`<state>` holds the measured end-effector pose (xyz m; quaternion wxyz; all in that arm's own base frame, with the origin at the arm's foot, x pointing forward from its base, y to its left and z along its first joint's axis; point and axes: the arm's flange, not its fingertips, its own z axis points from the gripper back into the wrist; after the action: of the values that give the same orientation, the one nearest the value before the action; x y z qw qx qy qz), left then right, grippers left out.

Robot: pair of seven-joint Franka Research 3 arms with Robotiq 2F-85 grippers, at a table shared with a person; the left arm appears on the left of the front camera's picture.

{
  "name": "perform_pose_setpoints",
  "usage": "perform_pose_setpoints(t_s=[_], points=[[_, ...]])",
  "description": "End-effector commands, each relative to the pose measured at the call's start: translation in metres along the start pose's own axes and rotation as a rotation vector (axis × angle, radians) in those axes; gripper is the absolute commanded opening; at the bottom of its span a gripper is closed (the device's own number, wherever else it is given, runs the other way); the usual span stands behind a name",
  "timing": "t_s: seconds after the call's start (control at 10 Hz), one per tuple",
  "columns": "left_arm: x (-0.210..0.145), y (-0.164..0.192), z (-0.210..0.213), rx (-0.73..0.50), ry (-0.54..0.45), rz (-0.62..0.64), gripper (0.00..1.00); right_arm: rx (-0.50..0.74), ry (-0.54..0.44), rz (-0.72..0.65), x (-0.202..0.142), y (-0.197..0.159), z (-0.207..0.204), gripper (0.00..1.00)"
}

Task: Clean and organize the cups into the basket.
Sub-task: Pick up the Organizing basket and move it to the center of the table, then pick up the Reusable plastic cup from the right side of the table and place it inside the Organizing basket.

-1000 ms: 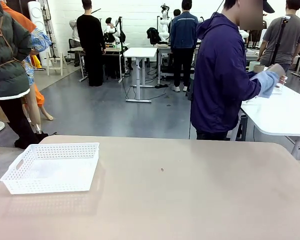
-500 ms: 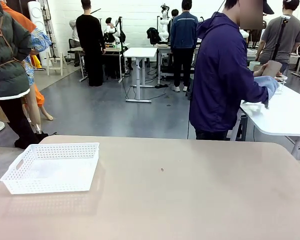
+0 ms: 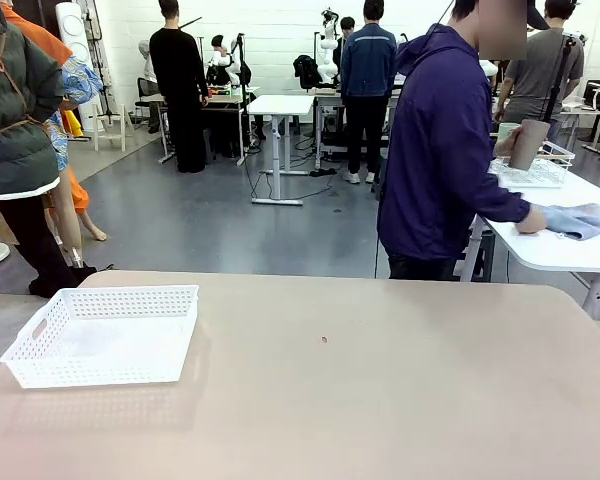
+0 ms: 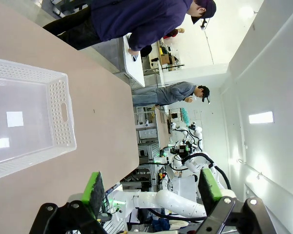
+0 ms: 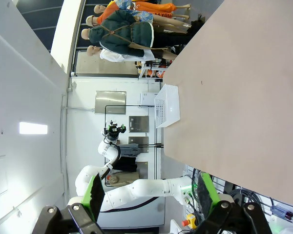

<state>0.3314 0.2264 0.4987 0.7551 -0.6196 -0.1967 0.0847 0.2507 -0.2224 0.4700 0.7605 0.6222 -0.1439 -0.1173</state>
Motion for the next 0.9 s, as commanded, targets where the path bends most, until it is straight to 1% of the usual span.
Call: perform_pose_setpoints(t_s=[0.0,0.8], points=[[0.0007,-0.0017,0.0009,-0.008,-0.004,-0.004,1.0,0.0,0.001,0.009,0.0004,0.0019,0.0007,1.0],[0.0007,-0.0017,0.0009,-0.008,-0.004,-0.004,1.0,0.0,0.001,0.009,0.0004,0.0019,0.0007,1.0]])
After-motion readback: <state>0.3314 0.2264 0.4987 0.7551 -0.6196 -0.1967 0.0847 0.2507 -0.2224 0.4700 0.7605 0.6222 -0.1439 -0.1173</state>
